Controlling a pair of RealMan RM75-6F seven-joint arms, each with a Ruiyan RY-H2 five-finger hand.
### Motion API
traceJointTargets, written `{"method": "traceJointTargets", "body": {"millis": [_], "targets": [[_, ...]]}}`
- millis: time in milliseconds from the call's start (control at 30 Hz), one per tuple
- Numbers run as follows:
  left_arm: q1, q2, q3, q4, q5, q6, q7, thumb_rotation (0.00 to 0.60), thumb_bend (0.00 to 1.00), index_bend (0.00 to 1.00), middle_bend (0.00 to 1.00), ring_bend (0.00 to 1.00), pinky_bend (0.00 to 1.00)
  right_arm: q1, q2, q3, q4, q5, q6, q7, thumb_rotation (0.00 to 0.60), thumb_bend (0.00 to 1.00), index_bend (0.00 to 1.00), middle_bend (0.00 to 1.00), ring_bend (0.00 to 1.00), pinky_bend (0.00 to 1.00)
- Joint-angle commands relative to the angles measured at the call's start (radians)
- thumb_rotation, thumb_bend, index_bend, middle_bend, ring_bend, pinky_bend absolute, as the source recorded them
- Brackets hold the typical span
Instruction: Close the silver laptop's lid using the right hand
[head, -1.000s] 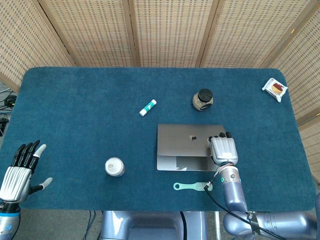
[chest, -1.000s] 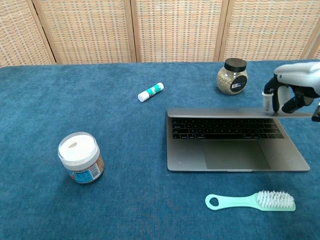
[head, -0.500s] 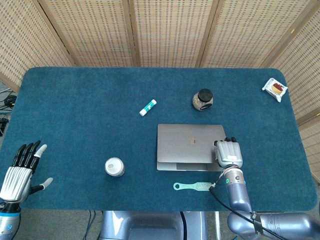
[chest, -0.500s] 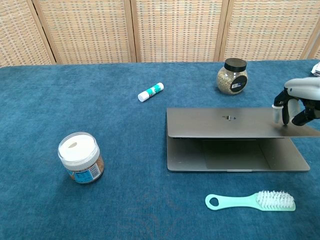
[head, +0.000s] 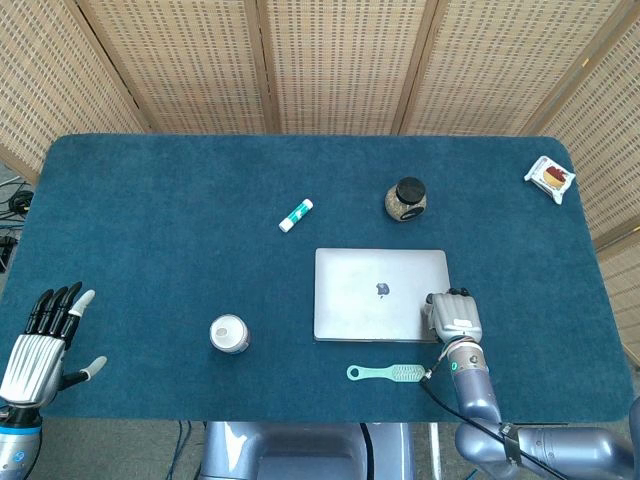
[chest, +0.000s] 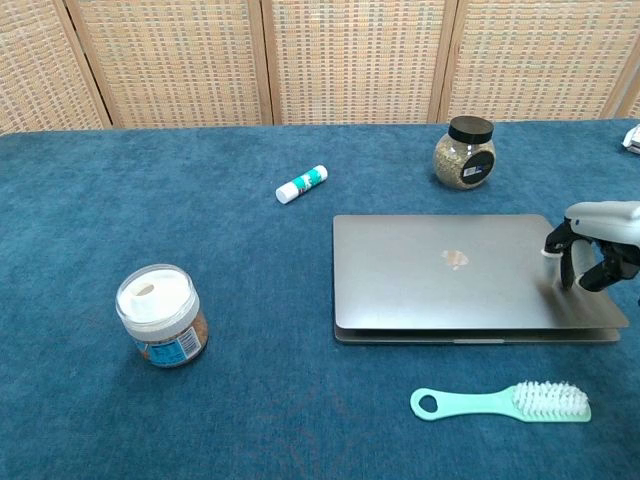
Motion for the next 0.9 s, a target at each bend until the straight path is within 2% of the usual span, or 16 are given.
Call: {"method": "traceJointTargets", "body": {"millis": [33,367,567,767,833,900], "targets": [[0.0,0.0,0.0,0.0,0.0,0.0,0.0,0.6,0.01,0.0,0.0,0.0,0.0,-0.006,-0.015,-0.006,0.022,-0.003,-0.02,0.011,0.6,1.0,0.4,0.39,0.2,0.12],[0.001,0.0,0.0,0.0,0.001,0.001,-0.002,0.6,0.01,0.0,0.0,0.0,0.0,-0.014,-0.043,-0.011,0.071,-0.005,-0.056,0.027,0.6,1.0,0.4,0.38,0.2,0.12],[0.002,0.001,-0.002,0.0,0.001,0.005,-0.004,0.6,0.01,0.0,0.0,0.0,0.0,-0.019,-0.009,0.001,0.037,-0.046,-0.017,0.028,0.6,1.0,0.4,0.37,0.2,0.12],[0.004,0.003,-0.006,0.0,-0.002,0.011,-0.007,0.6,0.01,0.0,0.0,0.0,0.0,-0.025,0.059,-0.001,-0.055,-0.153,0.105,-0.01,0.6,1.0,0.4,0.3,0.14,0.12],[0.005,0.003,-0.007,0.0,-0.003,0.012,-0.006,0.6,0.01,0.0,0.0,0.0,0.0,-0.043,0.095,-0.006,-0.09,-0.229,0.147,0.009,0.6,1.0,0.4,0.28,0.11,0.12],[0.006,0.004,-0.008,0.0,-0.006,0.012,-0.007,0.6,0.01,0.0,0.0,0.0,0.0,-0.068,0.119,-0.021,-0.104,-0.31,0.174,0.04,0.6,0.95,0.4,0.24,0.07,0.12]]}}
